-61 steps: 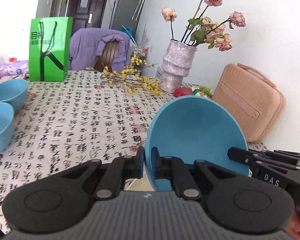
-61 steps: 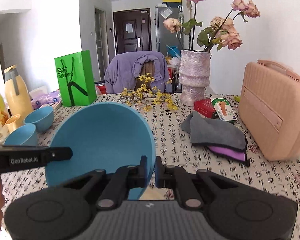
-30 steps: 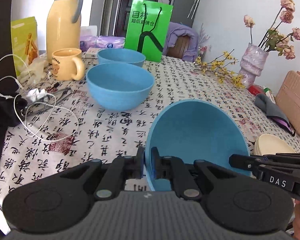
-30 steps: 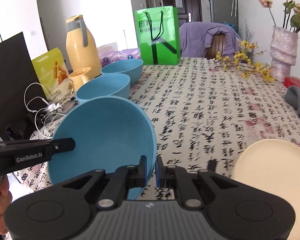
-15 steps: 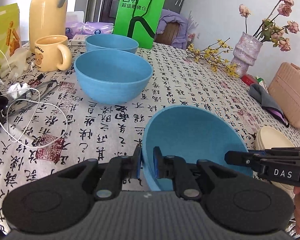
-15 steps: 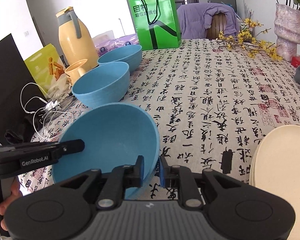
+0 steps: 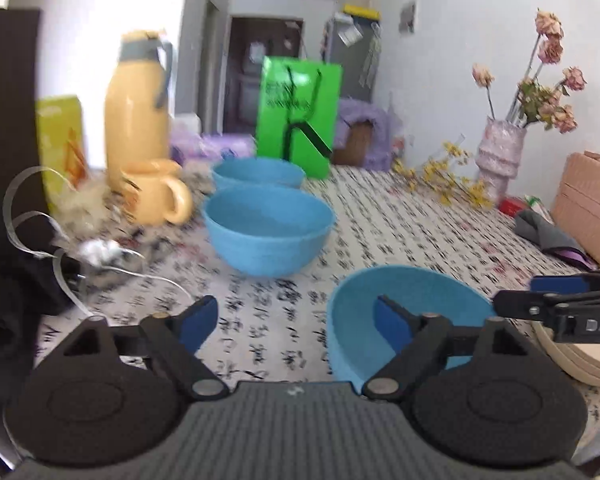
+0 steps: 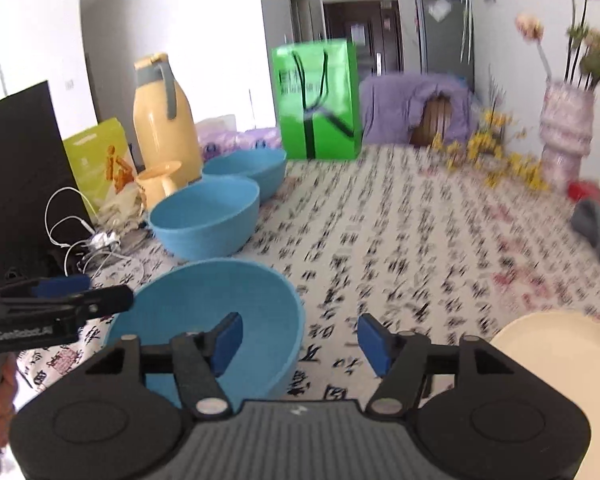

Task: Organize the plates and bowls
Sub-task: 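Lower the blue bowl onto the table and open the left gripper, then reach the left gripper to the blue bowl by the yellow mug and grasp its rim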

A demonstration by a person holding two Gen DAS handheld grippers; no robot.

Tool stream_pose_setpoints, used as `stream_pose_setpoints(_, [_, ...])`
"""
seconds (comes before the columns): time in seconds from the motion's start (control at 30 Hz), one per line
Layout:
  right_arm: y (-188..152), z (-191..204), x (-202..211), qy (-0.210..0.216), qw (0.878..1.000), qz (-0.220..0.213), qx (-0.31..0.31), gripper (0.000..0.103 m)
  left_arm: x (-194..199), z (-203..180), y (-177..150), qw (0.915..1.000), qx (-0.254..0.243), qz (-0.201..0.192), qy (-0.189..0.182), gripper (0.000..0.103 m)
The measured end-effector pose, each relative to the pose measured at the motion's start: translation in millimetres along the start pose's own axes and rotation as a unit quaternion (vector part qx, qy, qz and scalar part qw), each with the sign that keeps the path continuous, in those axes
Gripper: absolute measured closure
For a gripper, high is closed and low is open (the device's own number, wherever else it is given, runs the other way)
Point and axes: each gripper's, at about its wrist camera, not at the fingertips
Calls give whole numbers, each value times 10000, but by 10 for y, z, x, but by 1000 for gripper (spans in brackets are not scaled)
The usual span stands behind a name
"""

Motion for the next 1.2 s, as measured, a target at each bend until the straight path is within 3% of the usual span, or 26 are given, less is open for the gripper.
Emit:
stream_pose_setpoints(0.17, [-323, 108, 359, -239, 9945, -786, 656, 22, 429, -106, -300, 9977, -26, -481, 482, 3])
stream_pose_setpoints(0.33, [-691, 242, 687, -234, 9900, -1035, 934, 10, 884, -213, -673, 9934, -72, -791, 823, 0])
stream_pose_setpoints(0.47, [-1018, 288, 956, 38, 9924, -1052, 631, 10, 1179, -285, -955, 9908, 122, -827, 1069, 0])
stream_pose_setpoints(0.6, [-1248, 230, 1152, 330, 9912, -1251, 272, 10, 1367, -313, -1149, 9907, 250, -834, 1048, 0])
stream_pose_setpoints(0.93, [-1416, 257, 1251, 303, 9892, -1393, 338, 10, 1364, -354, -1124, 9912, 196, -773, 1052, 0])
stream_pose_setpoints(1.2, [-1198, 268, 1050, 355, 9885, -1423, 377, 11, 1128, -283, -940, 9912, 64, -627, 1167, 0])
Point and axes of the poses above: each gripper's, at about its wrist camera, not at the fingertips, and x roughly against the way its jaws point, z to its left, y to its top, and after that the axes turned 7 degrees about z, right-handed
